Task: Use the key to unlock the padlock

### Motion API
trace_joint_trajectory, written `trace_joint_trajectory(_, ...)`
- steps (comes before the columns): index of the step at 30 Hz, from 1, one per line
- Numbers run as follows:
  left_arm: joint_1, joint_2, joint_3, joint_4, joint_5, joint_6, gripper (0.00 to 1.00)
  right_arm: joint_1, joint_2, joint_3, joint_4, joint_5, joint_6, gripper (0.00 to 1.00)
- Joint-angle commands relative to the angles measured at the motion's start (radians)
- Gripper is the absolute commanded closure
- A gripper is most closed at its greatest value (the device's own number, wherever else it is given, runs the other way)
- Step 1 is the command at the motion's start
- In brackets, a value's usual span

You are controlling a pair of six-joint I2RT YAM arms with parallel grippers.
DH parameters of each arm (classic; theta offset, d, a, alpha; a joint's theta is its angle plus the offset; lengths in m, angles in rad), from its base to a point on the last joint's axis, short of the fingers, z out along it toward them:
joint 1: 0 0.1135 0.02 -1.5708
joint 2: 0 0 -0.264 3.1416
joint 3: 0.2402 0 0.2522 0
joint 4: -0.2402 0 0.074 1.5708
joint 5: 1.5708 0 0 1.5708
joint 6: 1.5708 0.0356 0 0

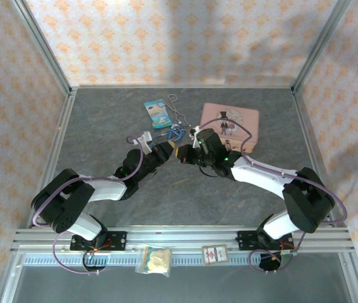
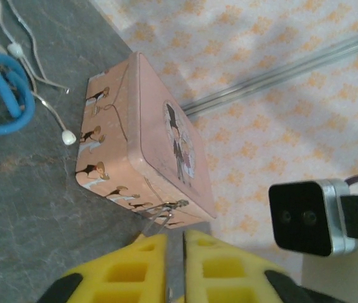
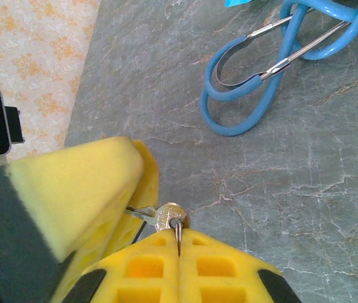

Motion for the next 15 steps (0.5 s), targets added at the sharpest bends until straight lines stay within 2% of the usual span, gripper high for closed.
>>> trace_joint_trajectory(1, -0.009, 0.001, 0.025, 0.000, -0.006, 0.021, 1.00, 0.001, -0.032, -0.011, 0.028, -0.004, 0.002, 1.00)
trace_joint_trajectory(3, -0.009, -0.004, 0.029, -0.012, -0.007, 0.035, 1.00, -0.004, -0.037, 0.001, 0.013, -0.001, -0.027, 0.97)
trace_joint_trajectory(5, -0.005, -0.015, 0.042, -0.036, -0.001, 0.069, 1.00, -0.020, -0.052, 0.022, -0.012, -0.010, -0.073, 0.82)
trace_joint_trajectory(7, 0.011, -0.034, 0.063, -0.064, 0.026, 0.125, 1.00, -0.053, -0.077, 0.047, -0.048, -0.032, -0.129, 0.58)
trace_joint_trajectory(9, 0.040, -0.054, 0.085, -0.085, 0.082, 0.179, 1.00, -0.088, -0.113, 0.061, -0.082, -0.039, -0.194, 0.44)
trace_joint_trajectory(12, 0.090, -0.084, 0.123, -0.123, 0.196, 0.272, 1.00, -0.140, -0.169, 0.062, -0.108, -0.056, -0.271, 0.37)
trace_joint_trajectory(15, 0.127, -0.119, 0.167, -0.207, 0.293, 0.386, 1.00, -0.204, -0.214, 0.039, -0.076, -0.160, -0.302, 0.37)
